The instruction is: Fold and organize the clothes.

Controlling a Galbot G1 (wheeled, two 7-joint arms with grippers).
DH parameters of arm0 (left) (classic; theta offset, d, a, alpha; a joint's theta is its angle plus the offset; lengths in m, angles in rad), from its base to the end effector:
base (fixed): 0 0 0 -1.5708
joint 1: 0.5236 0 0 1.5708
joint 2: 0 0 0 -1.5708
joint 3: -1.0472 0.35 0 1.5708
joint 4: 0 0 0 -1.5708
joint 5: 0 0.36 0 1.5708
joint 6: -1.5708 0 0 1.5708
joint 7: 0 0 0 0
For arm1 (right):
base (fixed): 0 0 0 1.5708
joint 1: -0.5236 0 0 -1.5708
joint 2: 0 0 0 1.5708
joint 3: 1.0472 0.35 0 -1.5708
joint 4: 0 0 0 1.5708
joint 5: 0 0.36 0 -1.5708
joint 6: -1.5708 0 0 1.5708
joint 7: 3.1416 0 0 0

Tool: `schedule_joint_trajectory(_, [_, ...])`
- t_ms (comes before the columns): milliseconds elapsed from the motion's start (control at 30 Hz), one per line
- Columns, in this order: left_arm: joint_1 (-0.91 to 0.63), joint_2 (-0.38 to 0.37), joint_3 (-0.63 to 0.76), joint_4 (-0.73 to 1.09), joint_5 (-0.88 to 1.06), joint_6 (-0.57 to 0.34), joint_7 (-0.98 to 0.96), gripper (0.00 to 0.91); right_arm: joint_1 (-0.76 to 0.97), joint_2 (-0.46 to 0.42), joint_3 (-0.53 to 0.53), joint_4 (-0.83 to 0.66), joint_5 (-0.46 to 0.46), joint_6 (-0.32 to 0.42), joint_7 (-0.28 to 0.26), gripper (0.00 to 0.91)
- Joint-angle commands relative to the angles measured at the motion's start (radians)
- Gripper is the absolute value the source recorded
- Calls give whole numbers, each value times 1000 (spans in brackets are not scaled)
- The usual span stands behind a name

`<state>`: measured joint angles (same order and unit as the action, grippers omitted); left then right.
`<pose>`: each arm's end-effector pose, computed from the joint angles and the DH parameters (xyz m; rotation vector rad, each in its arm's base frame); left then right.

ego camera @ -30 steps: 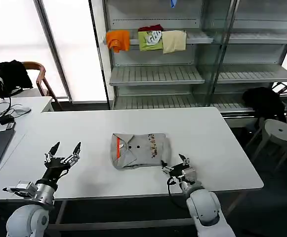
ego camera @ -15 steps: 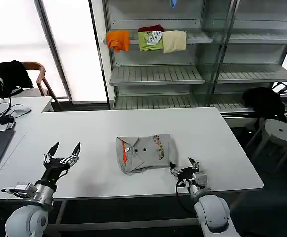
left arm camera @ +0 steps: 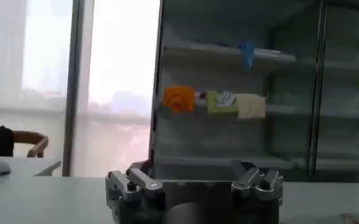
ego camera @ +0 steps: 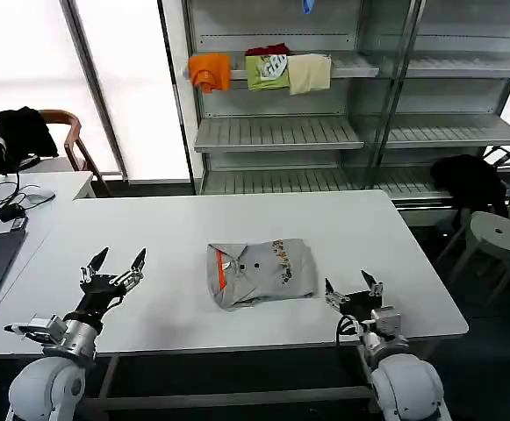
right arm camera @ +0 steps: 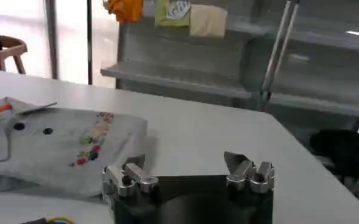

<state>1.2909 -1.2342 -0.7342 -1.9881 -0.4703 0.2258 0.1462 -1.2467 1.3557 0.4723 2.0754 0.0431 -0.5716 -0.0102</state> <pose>0.2713 0.1323 -0.2426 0.1850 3.1321 -0.1357 0.2737 -0.0218 -0.2342 0.1349 -2.8529 0.2467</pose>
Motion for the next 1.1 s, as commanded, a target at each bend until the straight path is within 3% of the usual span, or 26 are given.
schedule_joint_trajectory(33, [14, 30, 49, -21, -96, 38, -132, 907, -40, -79, 111, 65, 60, -6, 13, 907])
schedule_joint_trajectory(433, [45, 0, 73, -19, -110, 13, -157, 907, -38, -81, 160, 25, 110, -6, 39, 907])
schedule_joint_trajectory(1100, [41, -26, 56, -30, -110, 70, -113, 907, -7, -74, 129, 15, 107, -6, -14, 907])
